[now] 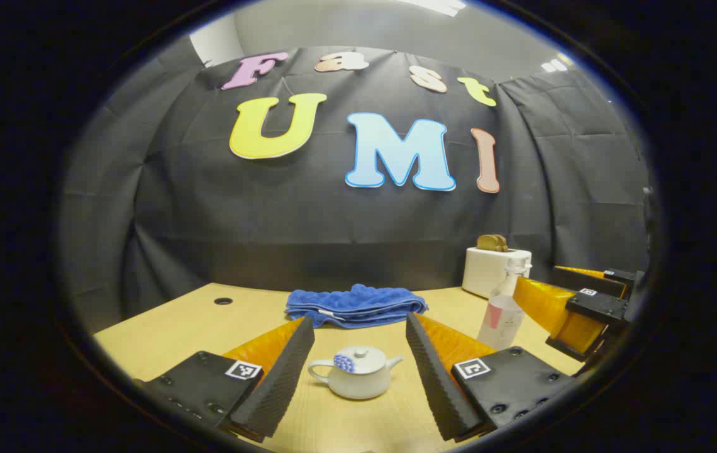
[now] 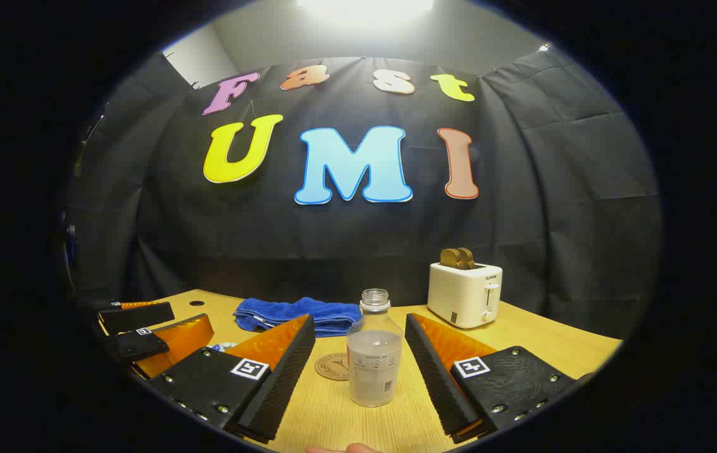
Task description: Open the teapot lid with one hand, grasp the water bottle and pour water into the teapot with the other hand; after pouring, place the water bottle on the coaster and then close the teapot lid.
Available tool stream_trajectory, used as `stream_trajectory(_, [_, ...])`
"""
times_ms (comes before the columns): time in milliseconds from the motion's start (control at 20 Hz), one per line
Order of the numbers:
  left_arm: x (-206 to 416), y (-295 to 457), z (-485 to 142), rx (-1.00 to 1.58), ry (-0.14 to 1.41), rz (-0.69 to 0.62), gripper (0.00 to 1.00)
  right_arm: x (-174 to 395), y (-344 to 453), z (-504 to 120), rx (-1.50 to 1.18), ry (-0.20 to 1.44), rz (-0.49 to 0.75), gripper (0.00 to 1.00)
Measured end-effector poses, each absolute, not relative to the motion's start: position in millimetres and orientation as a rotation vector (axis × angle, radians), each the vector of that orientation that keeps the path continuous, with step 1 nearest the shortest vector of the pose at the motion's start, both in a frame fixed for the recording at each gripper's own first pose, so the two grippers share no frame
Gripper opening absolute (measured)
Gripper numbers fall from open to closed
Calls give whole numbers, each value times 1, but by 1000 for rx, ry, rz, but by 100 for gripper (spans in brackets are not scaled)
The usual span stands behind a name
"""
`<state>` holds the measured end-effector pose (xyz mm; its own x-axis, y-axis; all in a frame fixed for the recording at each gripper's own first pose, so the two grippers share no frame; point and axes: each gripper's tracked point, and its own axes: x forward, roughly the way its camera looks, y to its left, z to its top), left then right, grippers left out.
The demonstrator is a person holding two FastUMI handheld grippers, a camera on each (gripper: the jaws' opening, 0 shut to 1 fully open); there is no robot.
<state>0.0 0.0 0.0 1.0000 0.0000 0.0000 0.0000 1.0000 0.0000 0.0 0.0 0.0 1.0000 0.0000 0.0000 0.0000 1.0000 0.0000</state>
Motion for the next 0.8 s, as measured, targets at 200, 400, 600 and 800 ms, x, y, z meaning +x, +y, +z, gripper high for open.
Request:
stream_trajectory(200, [2,-2,-3,-2,9,-3,94,1,0,-3,2,4,3,92])
stream_trajectory(400, [6,-4,-9,-2,20,-1,94,1,-1,-5,2,8,3,92])
stream_trajectory(600, [9,-3,-11,-6,25,1,94,2,-3,-7,7,9,0,92])
stream_trajectory(800, [21,-2,-16,8,28,10,94,2,-5,-10,13,16,-3,92])
